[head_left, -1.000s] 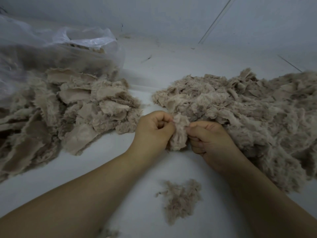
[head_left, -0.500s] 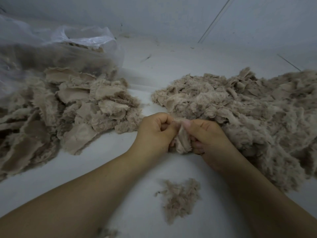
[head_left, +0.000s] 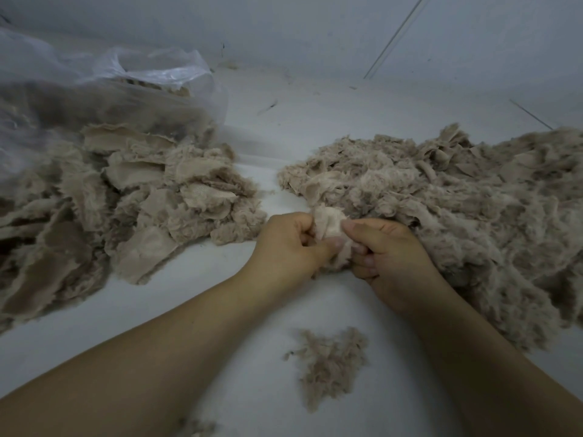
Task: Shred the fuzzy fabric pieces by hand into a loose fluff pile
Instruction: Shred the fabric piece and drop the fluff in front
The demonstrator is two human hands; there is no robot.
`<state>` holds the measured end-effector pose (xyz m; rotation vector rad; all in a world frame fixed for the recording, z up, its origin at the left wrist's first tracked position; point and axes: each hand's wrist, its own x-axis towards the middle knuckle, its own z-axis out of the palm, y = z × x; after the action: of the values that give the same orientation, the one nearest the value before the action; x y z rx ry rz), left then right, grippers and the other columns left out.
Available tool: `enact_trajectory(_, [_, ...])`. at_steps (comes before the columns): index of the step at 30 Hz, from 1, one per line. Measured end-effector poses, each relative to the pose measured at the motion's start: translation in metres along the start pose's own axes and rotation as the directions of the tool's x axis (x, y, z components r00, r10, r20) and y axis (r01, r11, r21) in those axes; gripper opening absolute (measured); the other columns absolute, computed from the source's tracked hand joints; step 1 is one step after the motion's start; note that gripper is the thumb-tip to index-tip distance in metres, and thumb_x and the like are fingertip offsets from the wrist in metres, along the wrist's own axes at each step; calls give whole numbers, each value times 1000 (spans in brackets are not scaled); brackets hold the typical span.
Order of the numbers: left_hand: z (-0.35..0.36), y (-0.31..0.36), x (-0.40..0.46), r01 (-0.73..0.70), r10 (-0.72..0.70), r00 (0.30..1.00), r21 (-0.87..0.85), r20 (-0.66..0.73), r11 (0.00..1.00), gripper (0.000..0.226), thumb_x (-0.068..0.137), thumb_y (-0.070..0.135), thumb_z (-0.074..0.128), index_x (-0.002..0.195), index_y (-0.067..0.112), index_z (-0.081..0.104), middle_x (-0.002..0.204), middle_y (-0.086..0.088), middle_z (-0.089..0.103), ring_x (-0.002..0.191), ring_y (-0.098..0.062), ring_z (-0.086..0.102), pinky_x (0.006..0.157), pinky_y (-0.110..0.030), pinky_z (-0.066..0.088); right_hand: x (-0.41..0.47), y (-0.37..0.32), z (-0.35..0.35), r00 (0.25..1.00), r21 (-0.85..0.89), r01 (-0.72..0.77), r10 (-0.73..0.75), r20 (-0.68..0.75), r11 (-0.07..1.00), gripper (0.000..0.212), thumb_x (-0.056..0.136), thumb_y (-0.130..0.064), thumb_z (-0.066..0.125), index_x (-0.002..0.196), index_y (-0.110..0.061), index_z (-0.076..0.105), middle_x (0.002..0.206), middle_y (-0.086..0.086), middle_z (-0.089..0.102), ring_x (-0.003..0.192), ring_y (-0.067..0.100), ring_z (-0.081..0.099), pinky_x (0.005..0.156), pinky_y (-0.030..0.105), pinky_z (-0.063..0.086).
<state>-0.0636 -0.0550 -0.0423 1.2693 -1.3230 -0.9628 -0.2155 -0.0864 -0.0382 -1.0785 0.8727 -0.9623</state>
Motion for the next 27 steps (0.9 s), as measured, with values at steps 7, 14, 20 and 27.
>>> enact_trajectory(7, [-13, 1, 8, 124, -124, 992, -261, 18, 957, 36, 101, 17, 49, 77, -9, 58, 44, -7, 52, 39, -12, 39, 40, -18, 30, -2, -3, 3, 1000, 72, 7, -7, -10, 997, 54, 100, -9, 47, 49, -18, 62, 49, -5, 36, 36, 2, 22, 34, 15, 18])
enact_trajectory(14, [-15, 1, 10, 77, -63, 981, -69, 184, 995, 30, 86, 12, 71, 64, 2, 53, 41, -3, 50, 34, -7, 36, 39, -13, 30, -1, -3, 3, 999, 108, -4, 7, -32, 994, 41, 101, -9, 46, 60, -12, 47, 48, -4, 36, 33, 2, 23, 32, 14, 18])
enact_trajectory(20, [-19, 1, 8, 106, -76, 975, -137, 208, 985, 24, 90, 10, 65, 69, 2, 57, 43, -6, 48, 37, -10, 32, 41, -16, 30, 0, -2, 2, 1000, 90, 1, 2, -31, 996, 34, 99, -8, 48, 65, -10, 46, 49, -4, 36, 34, 2, 23, 32, 14, 19])
enact_trajectory(27, [-23, 0, 11, -178, 0, 861, -301, -508, 937, 32, 103, 20, 47, 73, 14, 59, 57, -5, 53, 41, -14, 39, 42, -21, 31, 3, 0, -2, 999, 76, -17, 21, -45, 997, 26, 101, -8, 45, 85, 0, 64, 50, -4, 40, 36, 3, 26, 33, 15, 20])
